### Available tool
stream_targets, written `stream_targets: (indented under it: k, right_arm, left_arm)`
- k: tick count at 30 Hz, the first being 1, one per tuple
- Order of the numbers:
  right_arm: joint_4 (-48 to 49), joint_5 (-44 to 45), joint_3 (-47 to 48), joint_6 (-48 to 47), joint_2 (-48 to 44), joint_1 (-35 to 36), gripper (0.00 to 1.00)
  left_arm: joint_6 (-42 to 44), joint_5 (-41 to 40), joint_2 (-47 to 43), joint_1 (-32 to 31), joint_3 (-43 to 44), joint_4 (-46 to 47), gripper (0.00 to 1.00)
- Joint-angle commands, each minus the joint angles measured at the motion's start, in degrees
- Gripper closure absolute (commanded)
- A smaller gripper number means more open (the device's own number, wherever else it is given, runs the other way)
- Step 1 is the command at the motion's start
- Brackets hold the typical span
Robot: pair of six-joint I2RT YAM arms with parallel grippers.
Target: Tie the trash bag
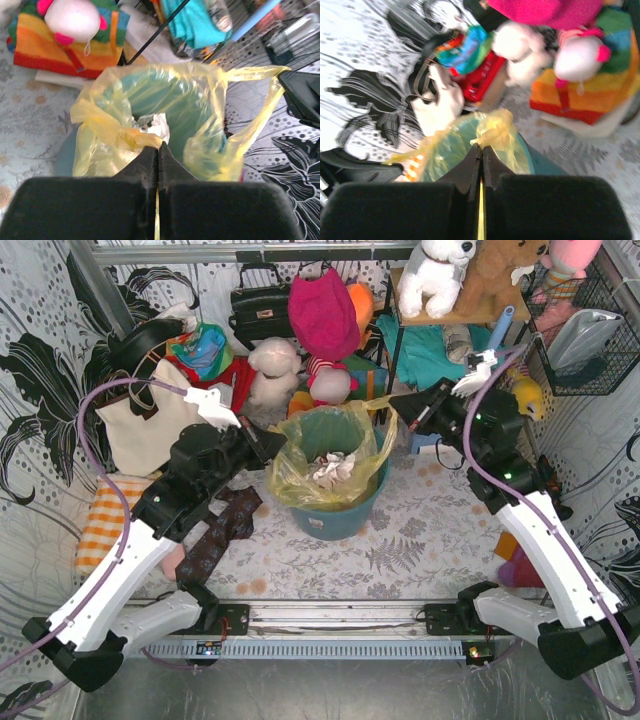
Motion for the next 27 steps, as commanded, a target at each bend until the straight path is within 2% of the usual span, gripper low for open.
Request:
stream_targets:
  k: [1, 4, 9, 17, 22, 27]
  right_arm:
    - [7.43, -4.49, 2.18, 1.25, -2.41, -0.17, 1.00]
    - [7.83, -4.97, 3.09, 0.94, -3.47, -0.15, 1.00]
    - [-0.27, -0.47, 8.19, -3.77, -3.17, -0.13, 1.00]
    - [12.43, 3.23, -2.54, 2.30, -3.89, -0.13, 1.00]
    - [11.27, 4.85, -2.82, 0.38, -3.84, -0.14, 1.00]
    - [7.44, 5.42, 2.38, -3.64, -3.59, -0.13, 1.00]
  left_arm:
    - [2.10, 2.07, -1.40, -0.12, 3.83, 6.14, 1.00]
    - [2.76, 2.18, -1.37, -0.12, 5.72, 7.17, 1.00]
    - [4.69, 1.69, -0.23, -0.10, 7.57, 9.50, 1.00]
    - [5.10, 3.26, 5.81, -0.12, 9.29, 10.16, 1.00]
    - [6.66, 1.11, 8.55, -0.12, 12.88, 6.67, 1.00]
    - [7.54, -0.46, 9.09, -0.12, 15.87, 6.20, 1.00]
